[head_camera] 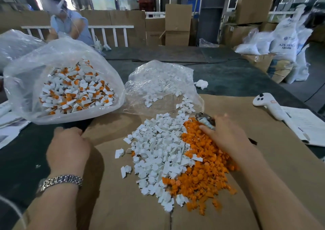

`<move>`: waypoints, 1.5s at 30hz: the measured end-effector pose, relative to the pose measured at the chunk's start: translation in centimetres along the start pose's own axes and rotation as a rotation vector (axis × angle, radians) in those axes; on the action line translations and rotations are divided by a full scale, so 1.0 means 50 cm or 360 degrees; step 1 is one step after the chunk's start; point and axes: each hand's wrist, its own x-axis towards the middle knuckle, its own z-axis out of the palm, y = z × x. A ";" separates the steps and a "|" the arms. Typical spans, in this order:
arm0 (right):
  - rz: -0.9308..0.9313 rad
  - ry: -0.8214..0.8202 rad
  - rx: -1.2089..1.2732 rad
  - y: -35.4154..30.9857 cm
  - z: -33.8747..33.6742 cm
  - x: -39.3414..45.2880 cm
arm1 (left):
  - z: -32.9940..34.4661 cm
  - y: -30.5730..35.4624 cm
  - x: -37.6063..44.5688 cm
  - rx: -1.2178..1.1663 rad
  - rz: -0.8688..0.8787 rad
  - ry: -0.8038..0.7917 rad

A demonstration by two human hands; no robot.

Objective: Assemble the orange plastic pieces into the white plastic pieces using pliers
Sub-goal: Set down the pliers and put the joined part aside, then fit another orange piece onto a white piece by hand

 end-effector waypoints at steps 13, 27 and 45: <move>-0.0235 0.0129 0.0077 -0.033 -0.043 -0.020 | 0.033 0.116 -0.004 0.0076 0.0688 -0.0754; -0.0594 -0.0131 -0.0022 -0.088 -0.027 -0.009 | 0.047 0.169 -0.031 -0.0583 0.0787 -0.0463; -0.0494 0.0132 0.0189 -0.078 0.004 -0.021 | 0.071 0.204 -0.082 -0.2250 0.0179 -0.1430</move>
